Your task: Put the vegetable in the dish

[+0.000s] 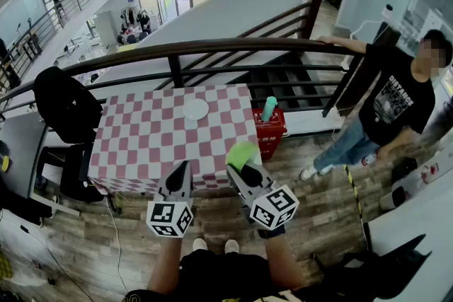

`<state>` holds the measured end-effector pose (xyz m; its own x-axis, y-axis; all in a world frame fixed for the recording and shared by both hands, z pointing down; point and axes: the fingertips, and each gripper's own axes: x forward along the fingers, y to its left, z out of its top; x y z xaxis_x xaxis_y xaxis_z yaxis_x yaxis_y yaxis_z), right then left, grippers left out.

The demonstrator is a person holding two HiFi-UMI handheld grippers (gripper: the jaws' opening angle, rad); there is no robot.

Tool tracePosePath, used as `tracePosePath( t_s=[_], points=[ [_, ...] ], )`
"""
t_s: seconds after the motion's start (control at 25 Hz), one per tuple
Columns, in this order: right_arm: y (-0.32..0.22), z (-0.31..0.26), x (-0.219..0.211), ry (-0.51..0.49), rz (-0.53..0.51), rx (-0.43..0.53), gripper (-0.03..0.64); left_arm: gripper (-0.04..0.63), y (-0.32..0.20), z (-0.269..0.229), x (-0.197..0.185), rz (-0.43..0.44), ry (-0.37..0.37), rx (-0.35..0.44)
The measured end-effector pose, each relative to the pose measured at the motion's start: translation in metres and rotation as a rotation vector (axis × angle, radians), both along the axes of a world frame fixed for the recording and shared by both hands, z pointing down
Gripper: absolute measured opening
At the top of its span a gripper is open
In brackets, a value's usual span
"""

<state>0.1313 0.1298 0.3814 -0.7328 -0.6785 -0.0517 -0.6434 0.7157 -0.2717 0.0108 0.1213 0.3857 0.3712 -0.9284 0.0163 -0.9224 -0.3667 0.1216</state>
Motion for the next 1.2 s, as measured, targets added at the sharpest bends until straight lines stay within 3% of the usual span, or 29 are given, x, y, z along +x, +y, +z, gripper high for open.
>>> tracePosePath(
  t_s=[0.2,0.6,0.92,1.2],
  points=[
    [0.018,0.022,0.022,-0.036,0.001,-0.056,0.077,0.020,0.027,0.029,0.019,-0.001,-0.011,-0.054],
    [0.015,0.038,0.012,-0.009,-0.039,-0.075,0.077,0.020,0.013,0.043,0.031,0.037,0.006,-0.065],
    [-0.043,0.060,-0.013,0.027,-0.015,-0.144,0.080,0.020,-0.057,0.060,0.012,0.088,0.072,-0.087],
    [-0.126,0.051,-0.056,0.062,-0.005,-0.139,0.080,0.020,-0.143,0.047,-0.042,0.132,0.117,-0.074]
  ],
)
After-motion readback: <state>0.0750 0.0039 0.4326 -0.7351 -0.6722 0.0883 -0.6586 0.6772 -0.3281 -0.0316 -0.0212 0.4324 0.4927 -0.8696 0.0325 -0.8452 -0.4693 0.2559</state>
